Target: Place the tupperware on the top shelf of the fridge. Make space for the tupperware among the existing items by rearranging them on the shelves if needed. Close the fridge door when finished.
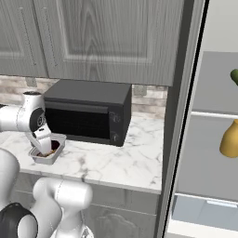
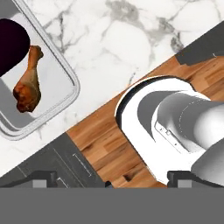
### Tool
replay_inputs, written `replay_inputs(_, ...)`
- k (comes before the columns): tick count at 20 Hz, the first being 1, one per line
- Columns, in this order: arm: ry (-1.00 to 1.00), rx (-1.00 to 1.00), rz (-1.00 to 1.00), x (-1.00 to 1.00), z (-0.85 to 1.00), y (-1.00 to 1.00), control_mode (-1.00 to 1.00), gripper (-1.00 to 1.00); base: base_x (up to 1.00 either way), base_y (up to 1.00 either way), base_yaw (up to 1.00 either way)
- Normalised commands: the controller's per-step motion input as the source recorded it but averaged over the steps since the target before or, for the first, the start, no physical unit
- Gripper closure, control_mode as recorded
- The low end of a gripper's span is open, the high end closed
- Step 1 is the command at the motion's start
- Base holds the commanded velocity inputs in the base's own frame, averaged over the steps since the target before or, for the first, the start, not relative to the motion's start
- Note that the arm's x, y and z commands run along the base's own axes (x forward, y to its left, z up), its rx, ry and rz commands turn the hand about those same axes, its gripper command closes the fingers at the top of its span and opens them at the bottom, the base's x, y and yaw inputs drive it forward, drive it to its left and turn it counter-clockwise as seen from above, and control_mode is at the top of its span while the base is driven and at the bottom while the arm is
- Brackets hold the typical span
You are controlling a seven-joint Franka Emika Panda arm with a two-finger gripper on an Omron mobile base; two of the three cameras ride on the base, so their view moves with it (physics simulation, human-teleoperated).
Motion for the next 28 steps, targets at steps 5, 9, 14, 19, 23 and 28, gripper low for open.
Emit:
replay_inputs(5, 0.02, 0.00, 0.01, 0.27, -0.55, 0.00, -1.00, -1.00, 0.00, 0.00, 0.00)
replay_inputs(9, -0.01, 0.00, 0.00, 0.23, -0.52, 0.00, -1.00, -1.00, 0.00, 0.00, 0.00)
replay_inputs(14, -0.03, 0.00, 0.00, 0.22, -0.49, 0.00, -1.00, -1.00, 0.00, 0.00, 0.00)
replay_inputs(19, 0.00, 0.00, 0.00, 0.35, -0.31, 0.00, -1.00, -1.00, 0.00, 0.00, 0.00)
replay_inputs(23, -0.01, 0.00, 0.00, 0.39, -0.14, 0.07, -1.00, -1.00, 0.00, 0.00, 0.00)
replay_inputs(28, -0.02, -0.03, 0.00, 0.36, -0.23, 0.17, -1.00, -1.00, 0.00, 0.00, 0.00)
